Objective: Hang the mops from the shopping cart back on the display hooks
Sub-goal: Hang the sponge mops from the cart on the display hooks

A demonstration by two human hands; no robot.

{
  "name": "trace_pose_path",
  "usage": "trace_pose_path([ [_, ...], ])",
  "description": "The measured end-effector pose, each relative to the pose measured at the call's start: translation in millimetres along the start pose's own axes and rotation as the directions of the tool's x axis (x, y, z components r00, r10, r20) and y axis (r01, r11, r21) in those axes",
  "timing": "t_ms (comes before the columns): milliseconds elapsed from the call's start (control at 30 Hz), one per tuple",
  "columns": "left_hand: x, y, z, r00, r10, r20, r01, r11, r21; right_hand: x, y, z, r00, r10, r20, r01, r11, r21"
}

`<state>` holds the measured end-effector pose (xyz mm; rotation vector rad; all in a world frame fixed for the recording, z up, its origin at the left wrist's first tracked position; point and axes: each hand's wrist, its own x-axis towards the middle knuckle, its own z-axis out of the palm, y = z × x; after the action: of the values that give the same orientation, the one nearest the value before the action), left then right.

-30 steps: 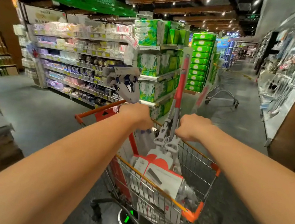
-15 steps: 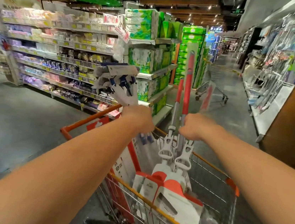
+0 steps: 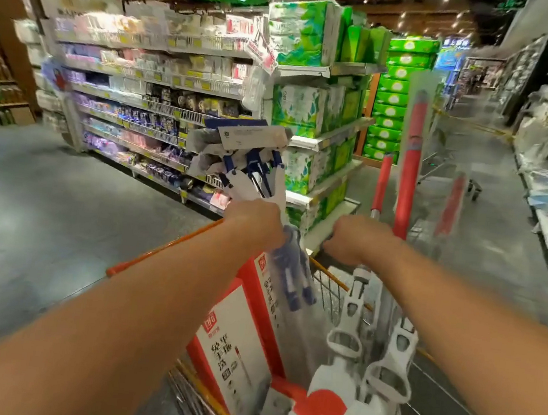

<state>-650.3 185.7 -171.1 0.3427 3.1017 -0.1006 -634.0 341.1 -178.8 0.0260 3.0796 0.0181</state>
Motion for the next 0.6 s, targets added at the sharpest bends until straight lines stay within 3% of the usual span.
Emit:
trace_pose_path([
  [333,93,-33,22,0.978,-0.196,-0.076,0.194,0.980,-0.037,119,-17,8,0.990,-0.120,0.068,0.121,0.992,-0.017],
  [467,119,-52,34,0.964,-0.226,-0.142,0.224,0.974,-0.027,155,-34,10,0.990,-0.139,0.003,0.139,0.990,0.012],
  [600,152,-74,51,0.925,-0.361,-0.120,0.316,0.904,-0.288,195,-54,22,0.992,-0.111,-0.065,0.118,0.987,0.108],
])
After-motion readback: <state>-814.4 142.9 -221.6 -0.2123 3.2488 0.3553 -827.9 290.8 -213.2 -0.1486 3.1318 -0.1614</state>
